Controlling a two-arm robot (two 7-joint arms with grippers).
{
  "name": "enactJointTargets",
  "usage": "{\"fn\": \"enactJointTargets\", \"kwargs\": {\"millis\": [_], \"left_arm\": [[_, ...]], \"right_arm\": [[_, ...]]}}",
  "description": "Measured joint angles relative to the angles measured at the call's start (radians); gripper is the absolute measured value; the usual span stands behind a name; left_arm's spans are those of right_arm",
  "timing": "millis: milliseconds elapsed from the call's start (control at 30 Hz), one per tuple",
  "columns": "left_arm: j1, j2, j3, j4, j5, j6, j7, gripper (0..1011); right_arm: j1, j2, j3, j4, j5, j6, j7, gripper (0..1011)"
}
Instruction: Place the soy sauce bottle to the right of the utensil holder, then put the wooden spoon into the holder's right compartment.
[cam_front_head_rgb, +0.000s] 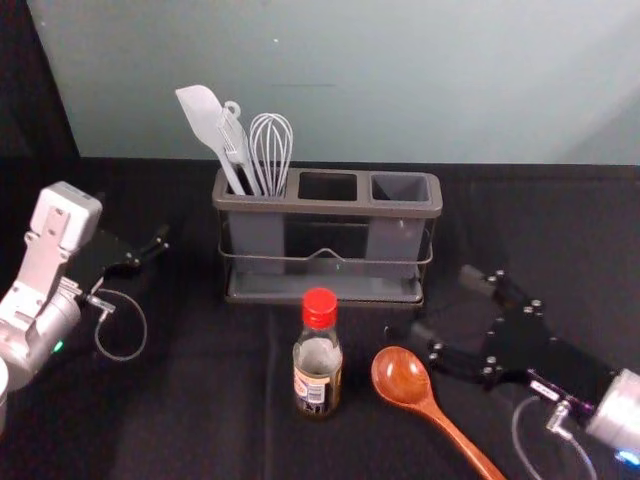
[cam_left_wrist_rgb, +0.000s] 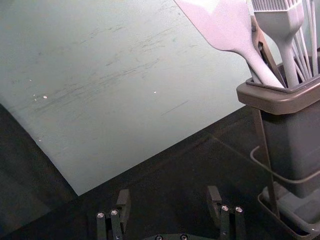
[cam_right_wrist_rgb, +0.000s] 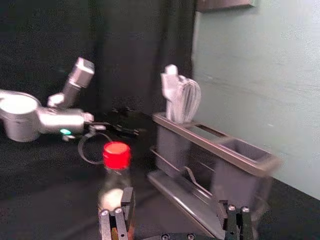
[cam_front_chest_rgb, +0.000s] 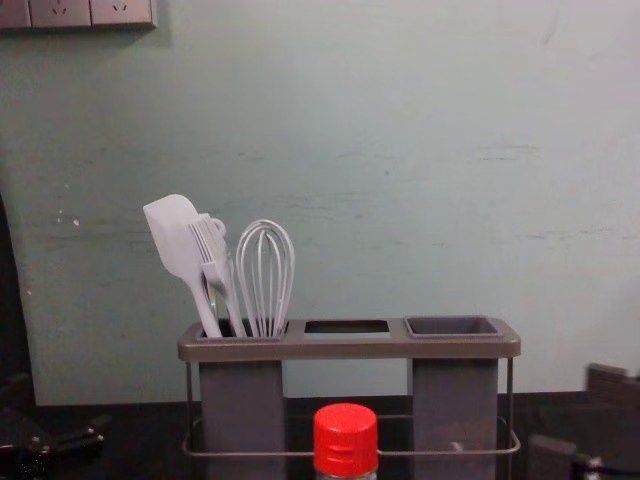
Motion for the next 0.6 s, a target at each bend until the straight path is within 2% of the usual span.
{"fn": "enactJointTargets", "kwargs": {"millis": [200, 600], "left_arm": [[0.0, 0.0, 0.0, 0.0, 0.0, 0.0, 0.0, 1005], [0.0, 0.0, 0.0, 0.0, 0.0, 0.0, 0.0, 1005]], "right_arm": [[0.056, -0.042, -0.04, 0.028, 0.011, 0.015, 0.079, 1002], [0.138, -0.116, -0.093, 0.066, -0.02, 0.079, 0.134, 1002]]}}
